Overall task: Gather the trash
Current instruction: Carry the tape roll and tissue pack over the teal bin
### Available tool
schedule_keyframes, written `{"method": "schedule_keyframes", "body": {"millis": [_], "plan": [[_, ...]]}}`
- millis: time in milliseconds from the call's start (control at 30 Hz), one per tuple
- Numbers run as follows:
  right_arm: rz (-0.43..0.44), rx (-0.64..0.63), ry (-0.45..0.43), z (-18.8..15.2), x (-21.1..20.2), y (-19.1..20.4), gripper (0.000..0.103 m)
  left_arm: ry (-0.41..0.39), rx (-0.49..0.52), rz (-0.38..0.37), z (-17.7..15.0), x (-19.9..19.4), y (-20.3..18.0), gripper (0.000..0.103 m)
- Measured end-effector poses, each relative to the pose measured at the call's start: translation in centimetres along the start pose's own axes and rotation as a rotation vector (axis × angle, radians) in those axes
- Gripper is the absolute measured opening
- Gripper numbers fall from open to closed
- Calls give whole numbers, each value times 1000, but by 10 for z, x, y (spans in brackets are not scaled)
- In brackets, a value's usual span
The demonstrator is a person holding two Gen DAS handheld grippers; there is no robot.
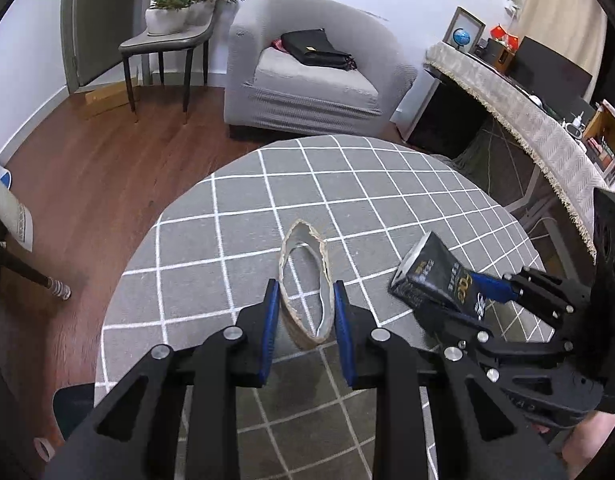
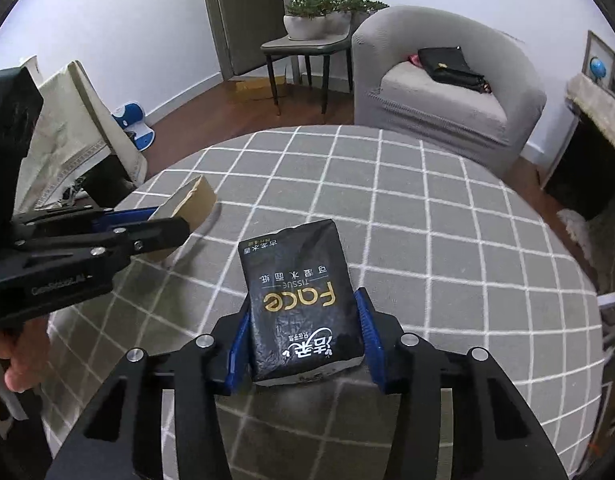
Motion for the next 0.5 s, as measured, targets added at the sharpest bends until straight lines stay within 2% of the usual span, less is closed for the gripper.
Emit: {"method": "schedule_keyframes", "body": {"millis": [167,300,500], "plan": [[-3,-8,-12,-8,-17,14,48,-19,-6,-7,-6,-17,-4,28],[8,21,-29,-18,-34,20,48,-67,33,9,-12,-38,-10,28],[19,29,-52,-30,-56,37,48,-115,3,17,-23,-65,-3,28]]}}
Point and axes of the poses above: each gripper's, at about its wrist camera, not at the fingertips, and x roughly the way its jaws point, y to its left, z to its top, the point moved 7 cm from there along x, roughly the way its jaws point, and after that the axes turned 4 degrees about -x, right-handed, at the moved point
